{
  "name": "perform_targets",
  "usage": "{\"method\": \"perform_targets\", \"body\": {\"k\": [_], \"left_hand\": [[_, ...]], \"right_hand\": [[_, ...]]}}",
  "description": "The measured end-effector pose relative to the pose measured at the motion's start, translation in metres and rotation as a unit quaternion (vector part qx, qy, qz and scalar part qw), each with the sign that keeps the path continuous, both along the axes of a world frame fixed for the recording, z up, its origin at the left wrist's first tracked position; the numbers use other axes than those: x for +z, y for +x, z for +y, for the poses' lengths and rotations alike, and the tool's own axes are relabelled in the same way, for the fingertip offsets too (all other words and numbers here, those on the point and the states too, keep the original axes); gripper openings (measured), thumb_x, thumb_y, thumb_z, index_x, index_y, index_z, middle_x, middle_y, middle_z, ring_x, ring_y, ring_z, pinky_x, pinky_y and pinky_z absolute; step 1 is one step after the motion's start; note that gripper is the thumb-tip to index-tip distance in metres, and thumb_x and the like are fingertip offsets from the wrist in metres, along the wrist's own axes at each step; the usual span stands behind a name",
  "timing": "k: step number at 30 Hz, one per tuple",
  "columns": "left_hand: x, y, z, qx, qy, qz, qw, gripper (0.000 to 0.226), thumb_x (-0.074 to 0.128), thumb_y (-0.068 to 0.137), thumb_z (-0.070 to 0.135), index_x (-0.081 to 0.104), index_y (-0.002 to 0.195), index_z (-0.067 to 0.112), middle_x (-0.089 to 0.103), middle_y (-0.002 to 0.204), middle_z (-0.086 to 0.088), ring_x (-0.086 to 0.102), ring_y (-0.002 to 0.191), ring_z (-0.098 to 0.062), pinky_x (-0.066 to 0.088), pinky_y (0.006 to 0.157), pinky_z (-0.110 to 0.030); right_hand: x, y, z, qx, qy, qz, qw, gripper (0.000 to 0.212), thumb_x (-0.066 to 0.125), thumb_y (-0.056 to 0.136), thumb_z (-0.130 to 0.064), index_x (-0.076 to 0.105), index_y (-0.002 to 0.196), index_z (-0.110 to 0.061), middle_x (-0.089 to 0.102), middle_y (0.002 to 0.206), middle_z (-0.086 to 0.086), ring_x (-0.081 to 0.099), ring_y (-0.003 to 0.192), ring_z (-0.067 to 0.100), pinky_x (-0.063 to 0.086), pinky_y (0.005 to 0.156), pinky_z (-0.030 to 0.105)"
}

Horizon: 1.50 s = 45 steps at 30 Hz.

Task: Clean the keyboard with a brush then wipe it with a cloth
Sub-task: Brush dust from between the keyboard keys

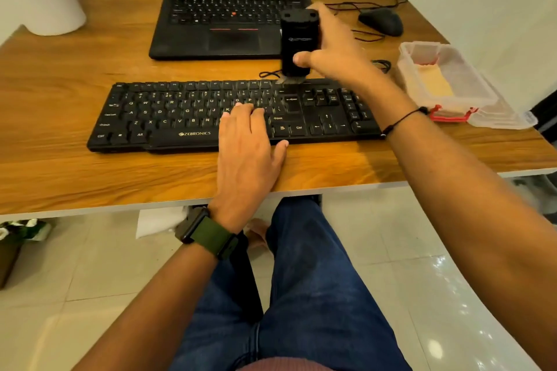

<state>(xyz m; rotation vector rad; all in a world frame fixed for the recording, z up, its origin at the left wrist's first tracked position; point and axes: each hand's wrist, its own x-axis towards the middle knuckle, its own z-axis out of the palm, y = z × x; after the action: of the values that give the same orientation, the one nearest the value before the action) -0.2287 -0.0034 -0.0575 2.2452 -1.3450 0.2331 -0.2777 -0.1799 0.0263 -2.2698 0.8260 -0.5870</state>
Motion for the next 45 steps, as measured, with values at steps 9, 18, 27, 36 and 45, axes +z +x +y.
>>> {"method": "perform_targets", "body": {"k": [9, 18, 27, 36, 45], "left_hand": [[0.000, -0.001, -0.001, 0.000, 0.008, 0.005, 1.000, 0.059, 0.060, 0.086, 0.032, 0.042, 0.131, -0.001, 0.044, 0.134, -0.017, 0.035, 0.132, -0.031, 0.015, 0.115, -0.042], [0.001, -0.001, -0.001, 0.001, 0.009, 0.004, 1.000, 0.058, 0.060, 0.086, 0.032, 0.043, 0.130, -0.002, 0.045, 0.133, -0.018, 0.036, 0.131, -0.031, 0.016, 0.114, -0.041], [0.004, -0.002, 0.001, 0.000, 0.014, 0.008, 1.000, 0.058, 0.058, 0.087, 0.033, 0.041, 0.132, -0.002, 0.043, 0.135, -0.017, 0.033, 0.132, -0.030, 0.015, 0.115, -0.040], [0.003, -0.002, 0.001, -0.005, 0.015, -0.006, 1.000, 0.058, 0.060, 0.087, 0.031, 0.043, 0.129, -0.004, 0.046, 0.131, -0.020, 0.038, 0.128, -0.033, 0.020, 0.113, -0.044], [0.003, -0.002, 0.002, -0.005, 0.027, -0.016, 1.000, 0.059, 0.055, 0.090, 0.034, 0.039, 0.133, -0.002, 0.043, 0.135, -0.019, 0.034, 0.130, -0.032, 0.015, 0.113, -0.042]], "right_hand": [[0.012, -0.020, -0.007, -0.024, 0.016, -0.025, 0.999, 0.056, 0.069, 0.077, -0.007, 0.041, 0.125, -0.015, 0.051, 0.112, -0.008, 0.047, 0.105, 0.007, 0.039, 0.075, 0.011], [0.002, -0.039, -0.013, -0.050, 0.060, -0.018, 0.997, 0.058, 0.069, 0.076, -0.005, 0.042, 0.126, -0.016, 0.054, 0.119, -0.004, 0.050, 0.111, 0.012, 0.045, 0.090, 0.027], [0.005, -0.041, 0.011, 0.015, 0.089, -0.084, 0.992, 0.054, 0.070, 0.074, -0.004, 0.043, 0.117, -0.021, 0.056, 0.115, -0.006, 0.054, 0.111, 0.012, 0.050, 0.093, 0.036], [-0.003, -0.082, 0.002, -0.052, 0.125, -0.121, 0.983, 0.056, 0.068, 0.076, 0.001, 0.041, 0.119, -0.023, 0.055, 0.113, -0.007, 0.056, 0.108, 0.012, 0.054, 0.083, 0.034], [-0.008, -0.115, 0.025, -0.054, 0.293, -0.319, 0.900, 0.072, 0.061, 0.076, 0.015, 0.039, 0.130, -0.027, 0.045, 0.123, 0.005, 0.060, 0.108, 0.032, 0.057, 0.066, 0.046]]}}
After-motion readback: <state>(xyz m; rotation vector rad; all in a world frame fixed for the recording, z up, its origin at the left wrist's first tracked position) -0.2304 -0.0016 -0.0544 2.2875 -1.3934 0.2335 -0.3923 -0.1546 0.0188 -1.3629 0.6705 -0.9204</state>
